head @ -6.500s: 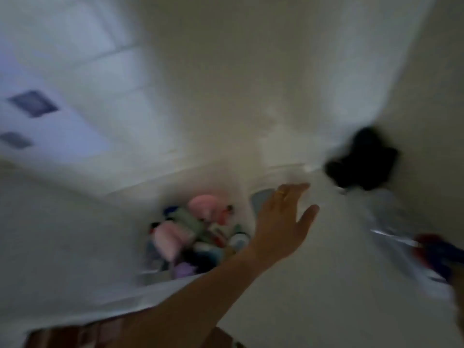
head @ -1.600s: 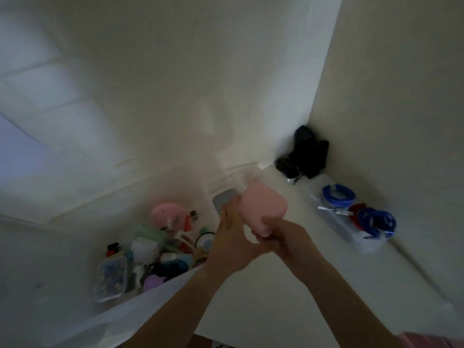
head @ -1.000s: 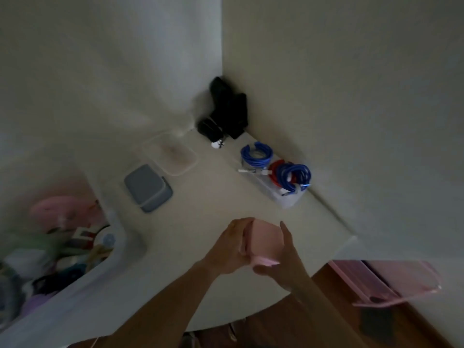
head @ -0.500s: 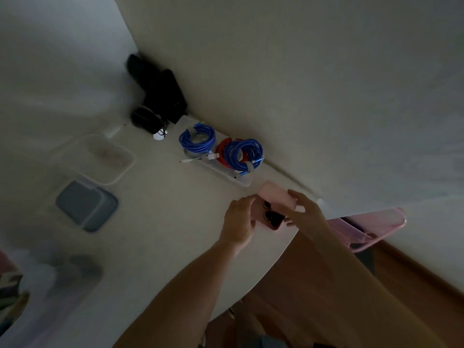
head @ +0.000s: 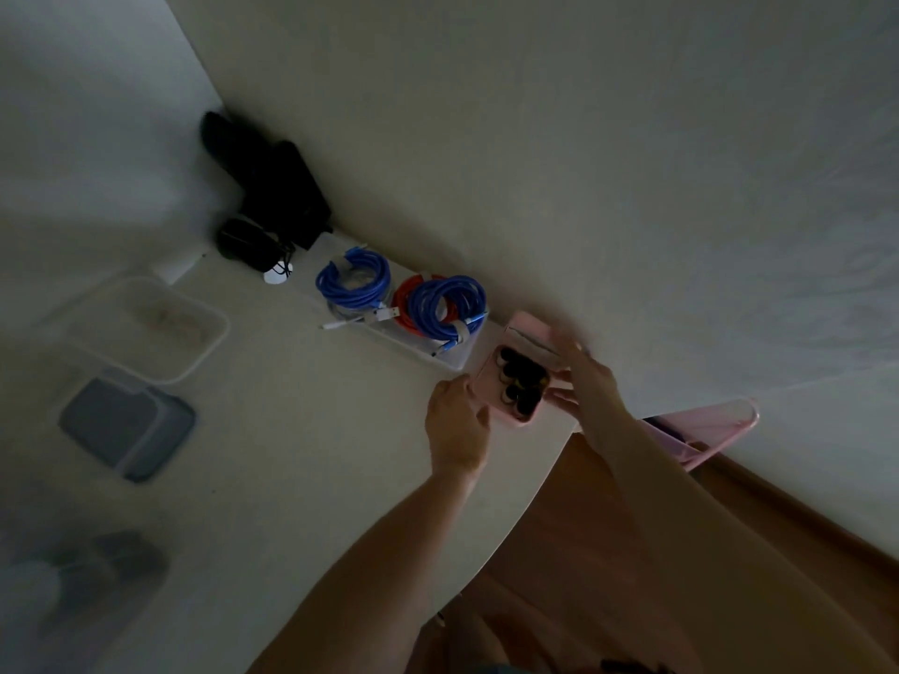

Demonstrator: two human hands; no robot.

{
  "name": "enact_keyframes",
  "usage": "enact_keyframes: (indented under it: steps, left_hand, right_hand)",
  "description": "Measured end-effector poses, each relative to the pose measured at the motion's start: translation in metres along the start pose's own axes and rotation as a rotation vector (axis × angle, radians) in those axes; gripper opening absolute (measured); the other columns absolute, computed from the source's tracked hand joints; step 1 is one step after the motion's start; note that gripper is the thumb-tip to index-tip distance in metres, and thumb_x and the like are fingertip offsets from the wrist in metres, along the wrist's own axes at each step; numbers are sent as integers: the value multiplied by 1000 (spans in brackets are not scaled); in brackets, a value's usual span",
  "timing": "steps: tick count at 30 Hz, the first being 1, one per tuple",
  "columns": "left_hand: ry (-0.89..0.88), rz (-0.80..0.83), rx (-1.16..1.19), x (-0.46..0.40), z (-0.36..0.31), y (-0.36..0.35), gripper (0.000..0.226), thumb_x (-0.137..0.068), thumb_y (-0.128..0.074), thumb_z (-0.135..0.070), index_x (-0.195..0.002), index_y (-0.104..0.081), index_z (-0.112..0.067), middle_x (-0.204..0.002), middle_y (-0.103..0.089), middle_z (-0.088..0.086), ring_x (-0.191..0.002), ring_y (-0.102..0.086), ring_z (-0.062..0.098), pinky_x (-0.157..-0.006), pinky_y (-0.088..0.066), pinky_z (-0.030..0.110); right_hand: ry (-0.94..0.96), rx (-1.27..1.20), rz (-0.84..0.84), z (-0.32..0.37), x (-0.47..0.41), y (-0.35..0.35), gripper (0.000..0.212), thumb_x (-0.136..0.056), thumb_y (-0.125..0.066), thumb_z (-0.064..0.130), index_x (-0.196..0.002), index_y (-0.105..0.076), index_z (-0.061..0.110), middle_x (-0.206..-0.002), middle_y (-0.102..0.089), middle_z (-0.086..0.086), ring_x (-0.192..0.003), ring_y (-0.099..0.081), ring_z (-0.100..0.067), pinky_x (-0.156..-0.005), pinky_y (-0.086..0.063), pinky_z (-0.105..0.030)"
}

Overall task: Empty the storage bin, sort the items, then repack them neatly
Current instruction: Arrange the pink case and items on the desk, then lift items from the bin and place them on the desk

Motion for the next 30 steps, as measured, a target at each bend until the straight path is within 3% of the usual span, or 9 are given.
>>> enact_keyframes:
  steps: [3, 7, 11, 14, 17, 20, 25, 28, 30]
  left_hand:
    - [75, 27, -30, -1, -3, 1, 28, -90, -66, -25, -115, -58, -15, -115, -60, 2, -112, -54, 18, -91, -36, 22]
    - [104, 101, -4, 8, 0, 10, 41, -89, -68, -27, -125, -54, -14, -121, -61, 3, -113, -56, 19, -96, -43, 29]
    - [107, 53, 102, 35, 20, 47, 47, -86, -71, -26, -128, -55, -15, -113, -68, 0, -101, -63, 14, -95, -49, 30]
    - [98, -52, 194, 74, 40, 93, 36, -83, -70, -28, -117, -61, -19, -97, -69, -6, -86, -67, 12, -88, -53, 33]
    - [2, -309, 265, 125, 64, 159, 20, -88, -63, -32, -108, -62, -28, -89, -67, -13, -73, -64, 3, -74, -57, 28]
    - [-104, -511, 66, 179, 84, 253, 19, -98, -52, -28, -116, -60, -28, -101, -65, -11, -87, -61, 6, -79, -50, 22]
    - [-47, -889, -459, 265, 166, 391, 21, -97, -54, -26, -113, -66, -21, -117, -65, 2, -107, -55, 24, -91, -44, 38]
    - [231, -846, -579, 297, 236, 427, 39, -89, -58, -40, -124, -55, -23, -127, -59, 12, -113, -56, 37, -98, -46, 47]
    - [534, -602, -489, 308, 286, 434, 64, -85, -42, -58, -141, -42, -27, -146, -44, 17, -132, -42, 40, -112, -32, 51]
  right_hand:
    - [33, 12, -23, -11, 2, 3, 74, -77, -71, 58, -131, -52, 10, -116, -64, -9, -98, -67, -24, -86, -57, -37]
    - [27, 56, -20, -20, 20, 4, 90, -66, -73, 67, -135, -49, 13, -121, -62, -8, -101, -66, -25, -90, -56, -41]
    - [113, 49, -159, -22, 67, 2, 70, -77, -72, 58, -130, -53, 16, -114, -63, -4, -99, -65, -23, -90, -55, -44]
    - [280, 140, -251, -27, 118, -16, 44, -83, -70, 51, -116, -59, 25, -106, -67, 2, -92, -67, -20, -78, -57, -40]
    - [373, 175, -42, -24, 175, -79, 11, -89, -70, 26, -98, -64, 25, -99, -71, -11, -83, -67, -25, -70, -55, -36]
    - [451, 259, 257, -15, 245, -165, 8, -89, -70, 18, -95, -67, 22, -93, -71, -4, -86, -69, -26, -76, -57, -40]
    - [757, 352, 633, -11, 367, -297, 12, -88, -71, 19, -99, -67, 20, -89, -72, 4, -81, -71, -13, -71, -57, -29]
    - [925, 478, 701, -31, 404, -364, 14, -86, -72, 22, -98, -66, 25, -85, -70, 14, -76, -68, 1, -69, -54, -16]
    - [943, 615, 759, -51, 407, -409, 20, -85, -71, 27, -103, -63, 28, -91, -71, 13, -81, -68, -5, -76, -57, -27]
Point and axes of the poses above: each hand's wrist, its own x-axis away from the middle knuckle, its own y-axis out of the back of the hand, z = x × y, the point moved 3 cm from there along -x, towards the middle knuckle
